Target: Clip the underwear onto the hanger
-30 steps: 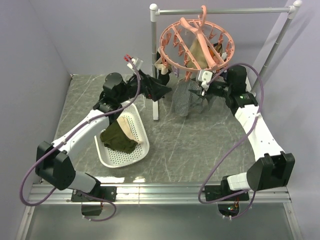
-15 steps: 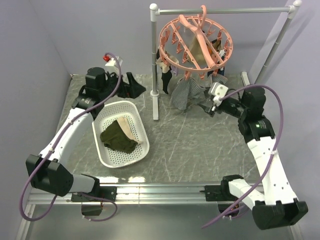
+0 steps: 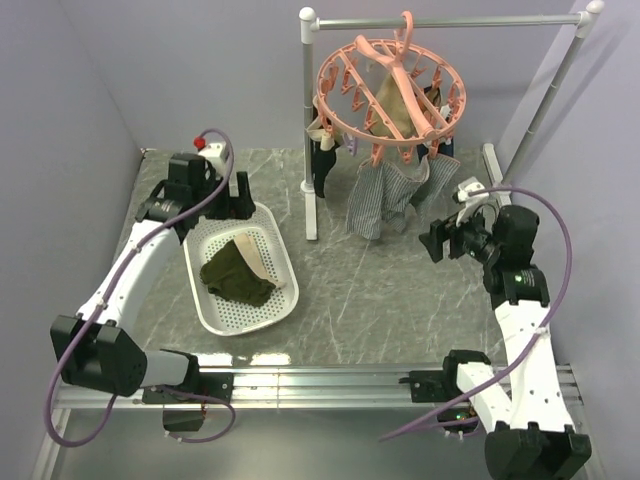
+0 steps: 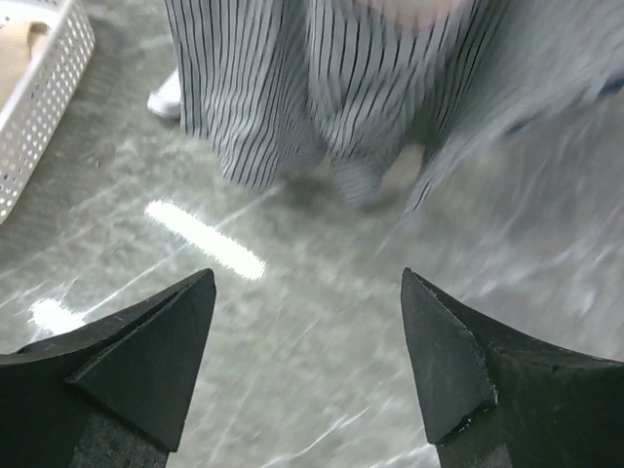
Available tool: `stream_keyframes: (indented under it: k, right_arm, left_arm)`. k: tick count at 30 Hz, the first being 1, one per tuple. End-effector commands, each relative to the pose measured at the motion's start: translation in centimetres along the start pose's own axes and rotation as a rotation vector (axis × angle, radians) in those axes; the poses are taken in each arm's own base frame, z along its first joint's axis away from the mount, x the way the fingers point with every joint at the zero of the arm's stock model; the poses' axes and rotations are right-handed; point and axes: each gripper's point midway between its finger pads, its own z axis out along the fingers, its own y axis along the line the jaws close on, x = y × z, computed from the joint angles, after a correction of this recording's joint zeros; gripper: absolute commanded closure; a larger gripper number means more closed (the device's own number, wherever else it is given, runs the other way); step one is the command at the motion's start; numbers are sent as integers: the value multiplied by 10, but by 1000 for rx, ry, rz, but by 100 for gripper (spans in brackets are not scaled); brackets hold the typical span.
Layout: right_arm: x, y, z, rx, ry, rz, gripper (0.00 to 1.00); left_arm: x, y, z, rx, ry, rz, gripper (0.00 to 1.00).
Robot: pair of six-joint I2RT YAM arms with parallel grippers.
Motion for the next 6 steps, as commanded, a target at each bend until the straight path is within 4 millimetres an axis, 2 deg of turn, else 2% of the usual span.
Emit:
stream_keyframes:
  k: [1, 6]
  right_arm:
    - [0, 4, -11, 50, -41, 97, 16]
    - [-1, 9, -20, 72, -74, 125, 16]
  left_arm:
    - [6, 14, -15, -70, -43, 33, 1]
    - [8, 17, -22, -73, -59, 32, 1]
